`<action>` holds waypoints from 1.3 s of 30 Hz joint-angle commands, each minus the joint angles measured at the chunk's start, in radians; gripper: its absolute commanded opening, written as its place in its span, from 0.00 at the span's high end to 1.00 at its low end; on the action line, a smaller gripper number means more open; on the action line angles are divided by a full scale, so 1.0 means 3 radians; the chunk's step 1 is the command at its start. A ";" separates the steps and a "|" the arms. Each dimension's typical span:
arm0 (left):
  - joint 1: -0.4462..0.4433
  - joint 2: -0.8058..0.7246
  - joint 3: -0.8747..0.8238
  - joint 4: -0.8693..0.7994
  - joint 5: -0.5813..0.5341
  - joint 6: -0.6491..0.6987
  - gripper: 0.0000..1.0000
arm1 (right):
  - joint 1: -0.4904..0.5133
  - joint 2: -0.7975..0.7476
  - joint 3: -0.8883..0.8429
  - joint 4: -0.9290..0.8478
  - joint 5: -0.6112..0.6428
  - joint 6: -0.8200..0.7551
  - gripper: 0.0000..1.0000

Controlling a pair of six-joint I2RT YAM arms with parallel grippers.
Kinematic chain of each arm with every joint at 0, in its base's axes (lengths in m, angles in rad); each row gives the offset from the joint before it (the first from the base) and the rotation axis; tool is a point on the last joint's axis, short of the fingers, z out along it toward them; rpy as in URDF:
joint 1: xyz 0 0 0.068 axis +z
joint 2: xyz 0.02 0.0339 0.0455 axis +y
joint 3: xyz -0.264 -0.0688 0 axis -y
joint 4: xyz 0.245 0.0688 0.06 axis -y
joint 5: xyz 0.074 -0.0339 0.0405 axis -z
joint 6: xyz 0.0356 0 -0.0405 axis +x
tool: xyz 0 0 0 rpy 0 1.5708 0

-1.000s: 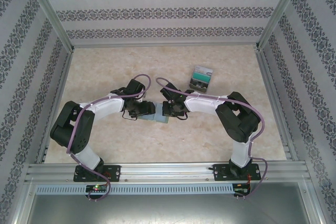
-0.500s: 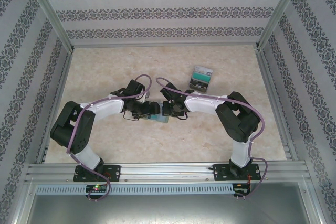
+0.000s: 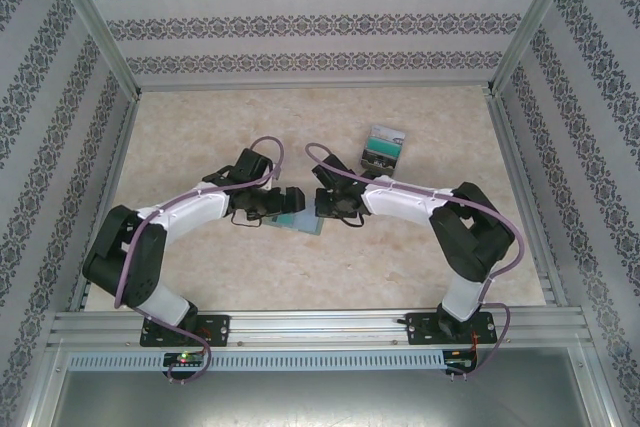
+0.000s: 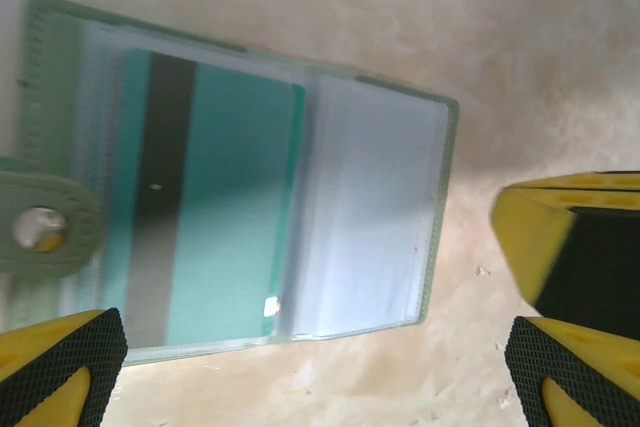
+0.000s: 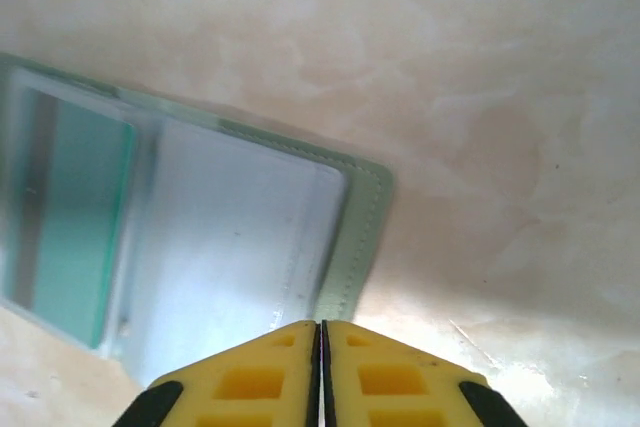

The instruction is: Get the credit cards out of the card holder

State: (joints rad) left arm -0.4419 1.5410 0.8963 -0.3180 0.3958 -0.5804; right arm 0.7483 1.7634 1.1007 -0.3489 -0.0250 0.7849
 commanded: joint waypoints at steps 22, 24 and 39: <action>0.0307 0.0454 -0.0093 0.0113 0.0114 -0.0197 0.60 | -0.0019 0.0485 0.0002 0.1071 -0.0882 0.0737 0.79; 0.0304 0.0483 -0.0091 0.0127 0.0152 -0.0203 0.60 | -0.0021 0.0512 0.0017 0.1080 -0.0907 0.0741 0.80; 0.0299 0.0303 0.0103 -0.0051 0.0091 -0.0123 0.63 | -0.0079 0.0565 0.0014 0.1026 -0.0939 0.0748 0.83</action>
State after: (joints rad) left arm -0.3576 1.6596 0.8890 -0.3073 0.4145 -0.6296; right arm 0.7349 1.9236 1.0985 -0.0437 -0.2981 0.9974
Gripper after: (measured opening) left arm 0.376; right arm 0.167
